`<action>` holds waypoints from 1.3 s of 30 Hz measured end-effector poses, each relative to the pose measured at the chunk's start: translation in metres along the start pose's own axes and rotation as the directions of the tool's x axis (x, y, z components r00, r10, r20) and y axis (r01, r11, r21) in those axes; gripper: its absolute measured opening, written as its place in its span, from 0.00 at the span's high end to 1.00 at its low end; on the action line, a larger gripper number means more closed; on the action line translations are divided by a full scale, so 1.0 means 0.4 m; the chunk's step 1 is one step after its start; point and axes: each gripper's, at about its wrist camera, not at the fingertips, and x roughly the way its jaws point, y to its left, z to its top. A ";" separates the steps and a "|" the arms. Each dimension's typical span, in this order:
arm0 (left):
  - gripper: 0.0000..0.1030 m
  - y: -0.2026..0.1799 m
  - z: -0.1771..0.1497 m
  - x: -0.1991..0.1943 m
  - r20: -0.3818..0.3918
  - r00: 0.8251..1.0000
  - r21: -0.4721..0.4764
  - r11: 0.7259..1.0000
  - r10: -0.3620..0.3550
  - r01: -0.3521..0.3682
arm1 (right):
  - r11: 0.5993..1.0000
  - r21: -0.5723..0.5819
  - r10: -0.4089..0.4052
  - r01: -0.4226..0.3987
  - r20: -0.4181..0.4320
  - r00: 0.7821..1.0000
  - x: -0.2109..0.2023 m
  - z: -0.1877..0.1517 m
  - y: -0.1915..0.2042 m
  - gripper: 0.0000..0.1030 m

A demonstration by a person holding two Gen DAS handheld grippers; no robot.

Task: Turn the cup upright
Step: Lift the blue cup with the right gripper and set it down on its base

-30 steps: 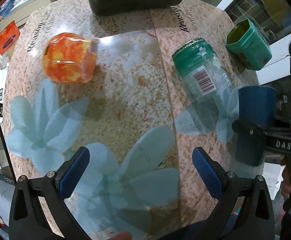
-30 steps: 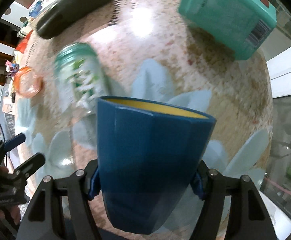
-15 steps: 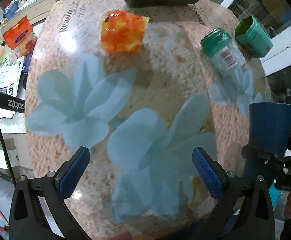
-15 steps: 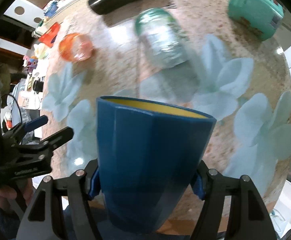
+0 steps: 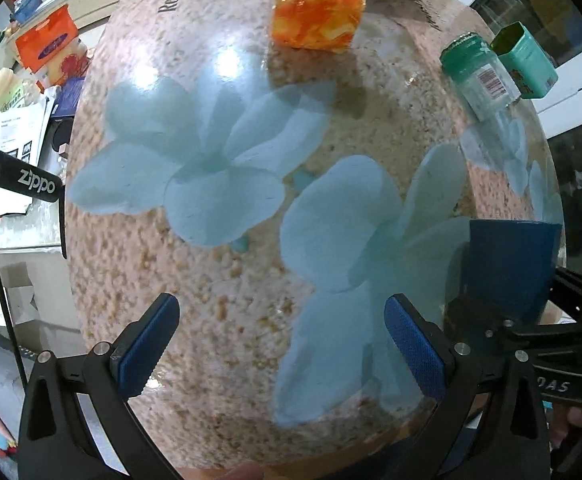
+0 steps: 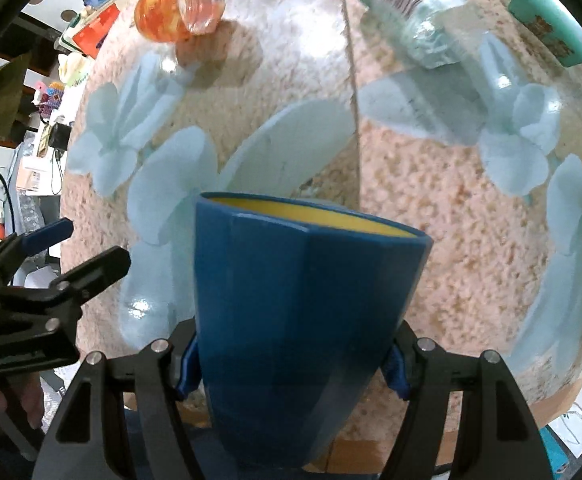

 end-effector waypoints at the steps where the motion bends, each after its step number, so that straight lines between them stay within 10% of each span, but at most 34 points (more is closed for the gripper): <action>1: 0.00 0.004 0.003 0.000 -0.001 1.000 -0.001 1.000 -0.002 0.002 | 1.000 -0.006 -0.010 0.010 0.000 1.000 0.005 0.004 0.003 0.33; 14: 0.00 0.031 0.001 0.013 -0.012 1.000 -0.008 1.000 -0.023 0.023 | 0.997 -0.027 -0.072 0.072 -0.001 0.997 0.060 0.061 0.052 0.33; 20: 0.00 0.035 0.000 0.008 -0.010 1.000 -0.006 1.000 -0.030 0.030 | 0.998 -0.008 -0.061 0.062 0.019 0.998 0.040 0.052 0.065 0.05; 39: 0.00 -0.059 -0.006 -0.164 0.083 0.995 0.096 0.994 -0.051 0.043 | 0.994 0.056 -0.103 0.093 0.233 0.967 -0.276 -0.014 -0.022 0.00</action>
